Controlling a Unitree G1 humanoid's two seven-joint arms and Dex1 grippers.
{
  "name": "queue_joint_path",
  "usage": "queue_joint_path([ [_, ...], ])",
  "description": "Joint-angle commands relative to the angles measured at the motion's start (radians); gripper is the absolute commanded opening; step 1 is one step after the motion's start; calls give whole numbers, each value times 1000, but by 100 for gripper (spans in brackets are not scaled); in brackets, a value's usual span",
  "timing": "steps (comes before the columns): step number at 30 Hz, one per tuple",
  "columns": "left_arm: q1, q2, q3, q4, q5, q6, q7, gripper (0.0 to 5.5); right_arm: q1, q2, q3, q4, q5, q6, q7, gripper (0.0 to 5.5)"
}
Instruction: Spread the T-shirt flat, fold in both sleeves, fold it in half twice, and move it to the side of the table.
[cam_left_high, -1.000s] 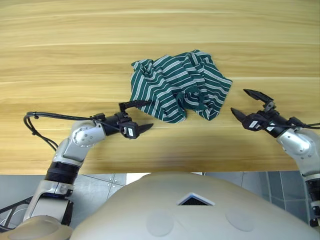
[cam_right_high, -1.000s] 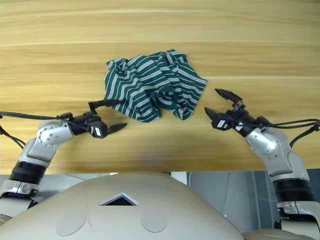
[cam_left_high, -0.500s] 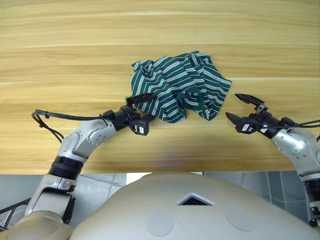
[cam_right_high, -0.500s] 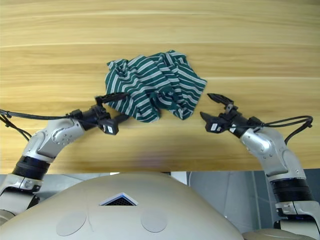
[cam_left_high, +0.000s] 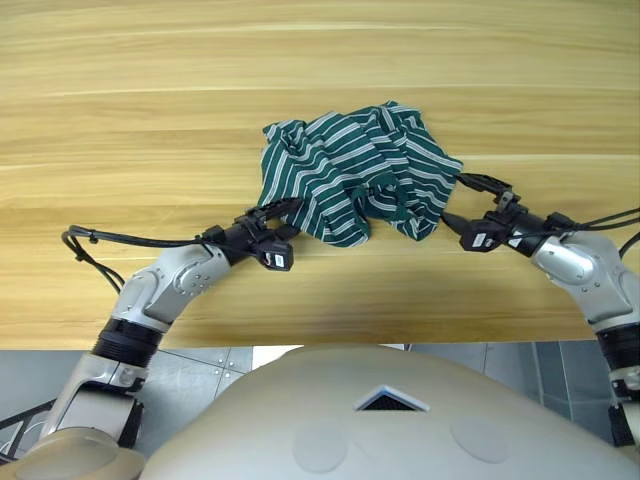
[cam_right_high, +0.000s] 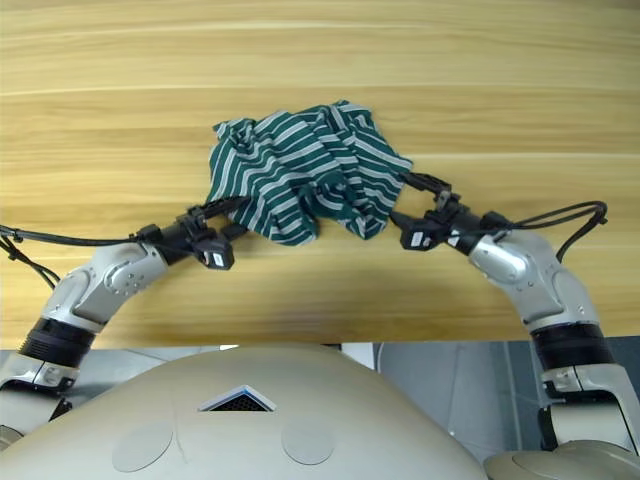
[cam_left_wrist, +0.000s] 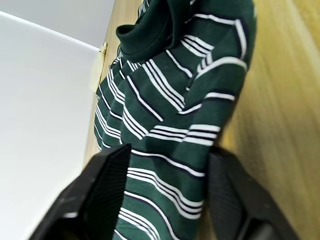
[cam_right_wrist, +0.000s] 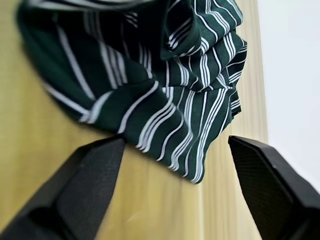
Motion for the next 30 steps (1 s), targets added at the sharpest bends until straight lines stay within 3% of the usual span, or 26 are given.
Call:
queue_joint_path([
  [1, 23, 29, -12, 25, 42, 46, -8, 179, 9, 3, 66, 65, -60, 0, 32, 382],
  [14, -3, 26, -24, 36, 40, 68, 31, 27, -71, 27, 144, 211, -128, -4, -51, 382],
  [16, -3, 25, -25, 37, 36, 66, 37, 2, -95, 30, 157, 257, -129, -12, -68, 350],
  [30, -21, 33, 54, 43, 12, 114, 133, 0, -131, 21, 208, 350, -102, -58, -90, 83],
])
